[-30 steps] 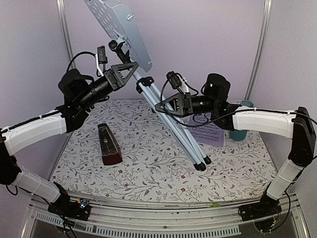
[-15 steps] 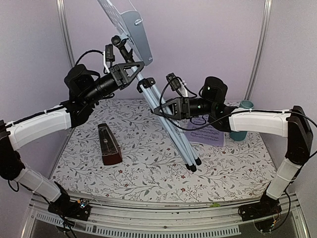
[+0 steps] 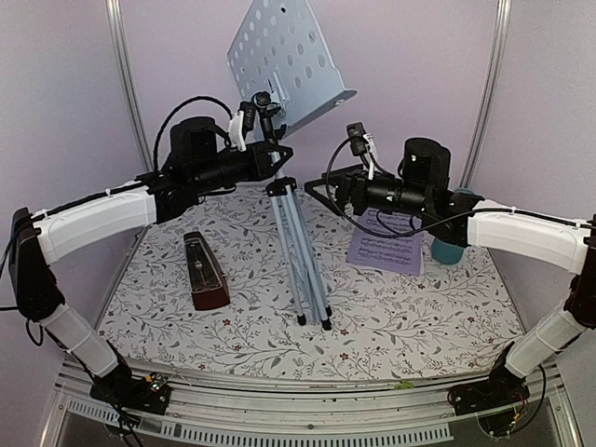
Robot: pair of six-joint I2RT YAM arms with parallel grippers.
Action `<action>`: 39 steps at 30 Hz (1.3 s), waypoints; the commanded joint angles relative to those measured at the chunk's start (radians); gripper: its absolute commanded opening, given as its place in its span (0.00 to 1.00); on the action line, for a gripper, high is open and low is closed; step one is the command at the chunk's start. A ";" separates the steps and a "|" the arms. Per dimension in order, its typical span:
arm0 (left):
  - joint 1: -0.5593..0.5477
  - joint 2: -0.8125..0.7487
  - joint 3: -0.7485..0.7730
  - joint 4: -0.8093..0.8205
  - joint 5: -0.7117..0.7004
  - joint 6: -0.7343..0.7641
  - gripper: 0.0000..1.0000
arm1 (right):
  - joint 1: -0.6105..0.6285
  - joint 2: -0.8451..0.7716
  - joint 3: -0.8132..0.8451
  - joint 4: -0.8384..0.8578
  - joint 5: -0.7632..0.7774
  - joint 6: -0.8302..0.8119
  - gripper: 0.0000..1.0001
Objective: Set up the instrument practice props
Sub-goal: Pass from the right arm to the left, then open the music stand at the center of the board.
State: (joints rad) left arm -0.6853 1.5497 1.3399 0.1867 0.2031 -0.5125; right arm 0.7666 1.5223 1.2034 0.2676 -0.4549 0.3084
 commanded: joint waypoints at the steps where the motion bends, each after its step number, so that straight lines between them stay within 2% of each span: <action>1: -0.047 -0.005 0.149 0.104 -0.145 0.152 0.00 | 0.024 -0.057 -0.099 -0.076 0.278 -0.120 0.91; 4: -0.083 0.031 0.201 0.086 -0.205 0.212 0.00 | 0.076 -0.074 -0.159 -0.066 0.386 -0.154 0.88; 6: -0.104 0.048 0.219 0.095 -0.229 0.239 0.00 | 0.110 -0.071 -0.192 -0.054 0.428 -0.165 0.83; 10: -0.131 0.077 0.252 0.116 -0.267 0.278 0.00 | 0.161 -0.049 -0.268 -0.005 0.480 -0.150 0.81; 15: -0.172 0.107 0.270 0.174 -0.320 0.330 0.00 | 0.197 0.010 -0.291 0.057 0.477 -0.071 0.81; 22: -0.189 0.115 0.254 0.247 -0.348 0.336 0.00 | 0.218 0.055 -0.314 0.053 0.549 0.009 0.71; 32: -0.188 0.093 0.224 0.357 -0.339 0.359 0.00 | 0.287 0.088 -0.348 0.033 0.590 0.026 0.79; 39: -0.183 0.086 0.199 0.435 -0.329 0.352 0.00 | 0.287 0.168 -0.331 0.030 0.572 0.024 0.68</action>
State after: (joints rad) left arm -0.8730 1.7191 1.5047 0.2352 -0.1314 -0.1642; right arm 1.0519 1.6344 0.8700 0.3058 0.1066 0.3309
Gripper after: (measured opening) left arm 0.228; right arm 0.694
